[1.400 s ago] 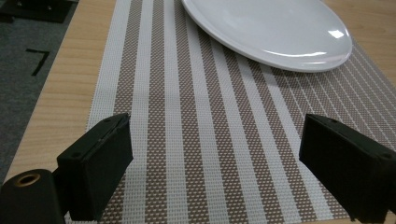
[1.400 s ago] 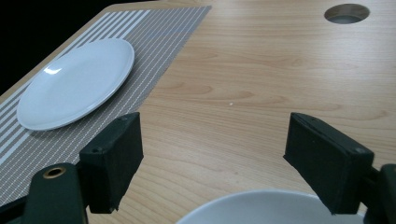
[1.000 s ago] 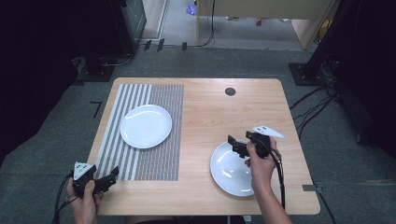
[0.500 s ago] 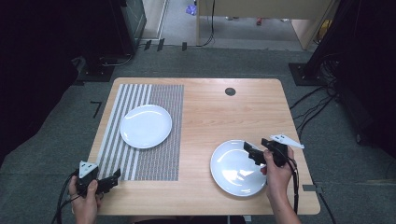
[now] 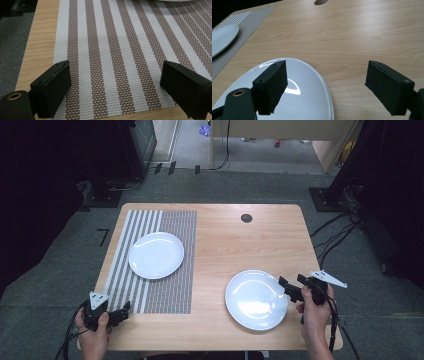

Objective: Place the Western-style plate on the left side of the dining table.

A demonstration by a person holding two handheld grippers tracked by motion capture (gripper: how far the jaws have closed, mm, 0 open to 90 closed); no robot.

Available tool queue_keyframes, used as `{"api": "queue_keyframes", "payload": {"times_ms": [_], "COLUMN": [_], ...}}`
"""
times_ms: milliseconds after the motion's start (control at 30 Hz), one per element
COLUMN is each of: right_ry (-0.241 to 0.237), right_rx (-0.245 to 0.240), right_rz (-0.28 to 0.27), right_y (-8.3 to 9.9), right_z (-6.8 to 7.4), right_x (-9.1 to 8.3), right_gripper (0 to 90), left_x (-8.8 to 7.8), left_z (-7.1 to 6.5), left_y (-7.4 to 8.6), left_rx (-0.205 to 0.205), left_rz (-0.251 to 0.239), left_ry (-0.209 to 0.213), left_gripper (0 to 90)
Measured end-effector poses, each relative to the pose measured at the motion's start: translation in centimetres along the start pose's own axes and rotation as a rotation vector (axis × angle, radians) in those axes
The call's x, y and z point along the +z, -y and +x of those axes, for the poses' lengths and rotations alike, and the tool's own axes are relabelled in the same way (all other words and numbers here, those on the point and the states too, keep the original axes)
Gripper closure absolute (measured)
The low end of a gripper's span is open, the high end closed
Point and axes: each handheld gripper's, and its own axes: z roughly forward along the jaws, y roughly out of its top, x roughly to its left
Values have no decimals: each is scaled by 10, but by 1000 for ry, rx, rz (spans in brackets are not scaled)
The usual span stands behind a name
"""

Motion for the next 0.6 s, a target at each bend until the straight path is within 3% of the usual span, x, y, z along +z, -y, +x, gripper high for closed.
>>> {"api": "queue_keyframes", "payload": {"times_ms": [200, 600], "right_ry": [25, 64], "right_rx": [-7, 4], "right_rz": [-22, -1], "right_y": [0, 23], "right_z": [-18, -49], "right_x": [-13, -29], "right_gripper": [177, 178], "left_x": [0, 0], "left_z": [0, 0], "left_y": [0, 0], "left_rx": [0, 1], "left_rz": [0, 0], "left_ry": [-1, -1], "left_gripper": [96, 96]}}
